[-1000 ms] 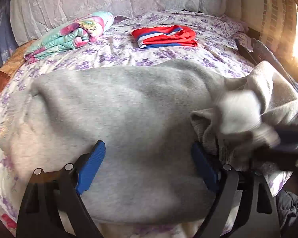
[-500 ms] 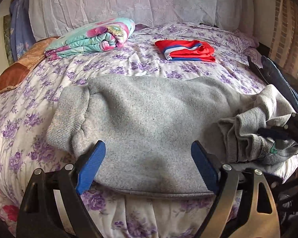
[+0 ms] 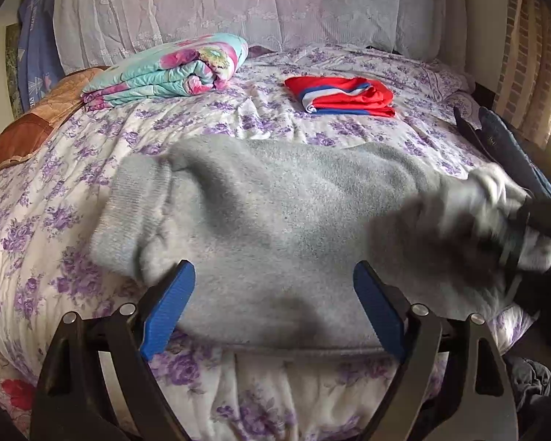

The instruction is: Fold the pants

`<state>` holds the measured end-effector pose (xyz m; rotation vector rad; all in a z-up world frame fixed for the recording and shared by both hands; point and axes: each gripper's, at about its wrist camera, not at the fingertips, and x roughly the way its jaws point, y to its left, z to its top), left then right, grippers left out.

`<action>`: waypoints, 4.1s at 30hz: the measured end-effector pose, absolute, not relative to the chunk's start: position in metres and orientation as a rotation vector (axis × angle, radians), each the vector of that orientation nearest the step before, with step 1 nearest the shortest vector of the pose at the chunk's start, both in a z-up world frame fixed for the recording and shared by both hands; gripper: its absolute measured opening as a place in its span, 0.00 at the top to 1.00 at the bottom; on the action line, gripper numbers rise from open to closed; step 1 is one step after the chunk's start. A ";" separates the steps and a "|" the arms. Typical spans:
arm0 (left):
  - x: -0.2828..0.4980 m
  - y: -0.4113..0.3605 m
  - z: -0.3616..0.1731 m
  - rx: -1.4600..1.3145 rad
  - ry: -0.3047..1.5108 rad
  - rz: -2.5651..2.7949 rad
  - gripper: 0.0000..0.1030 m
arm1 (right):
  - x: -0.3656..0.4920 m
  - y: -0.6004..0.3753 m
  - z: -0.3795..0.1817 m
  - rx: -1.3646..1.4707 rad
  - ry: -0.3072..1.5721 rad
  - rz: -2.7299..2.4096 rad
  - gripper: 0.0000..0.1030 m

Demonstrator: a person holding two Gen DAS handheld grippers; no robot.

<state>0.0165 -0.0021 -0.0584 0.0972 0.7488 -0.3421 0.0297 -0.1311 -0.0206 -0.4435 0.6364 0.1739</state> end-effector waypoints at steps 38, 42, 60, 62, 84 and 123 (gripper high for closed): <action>0.046 -0.103 -0.086 0.182 0.805 -0.439 0.04 | -0.020 -0.218 -0.011 -0.053 0.644 0.171 0.93; 0.046 -0.109 -0.091 0.184 0.776 -0.420 0.04 | 0.027 -0.241 -0.023 0.054 0.723 0.112 0.81; 0.044 0.088 -0.086 -0.515 0.932 -0.288 0.05 | -0.029 -0.185 -0.034 -0.007 0.430 0.168 0.17; 0.047 0.083 -0.082 -0.551 0.924 -0.325 0.05 | -0.036 -0.177 -0.034 -0.008 0.439 0.187 0.17; 0.016 -0.063 0.039 -0.067 0.668 -0.534 0.68 | -0.030 -0.246 -0.049 0.202 0.538 0.170 0.59; 0.000 -0.127 -0.059 0.028 0.994 -0.959 0.05 | -0.047 -0.309 -0.007 0.332 0.608 0.162 0.18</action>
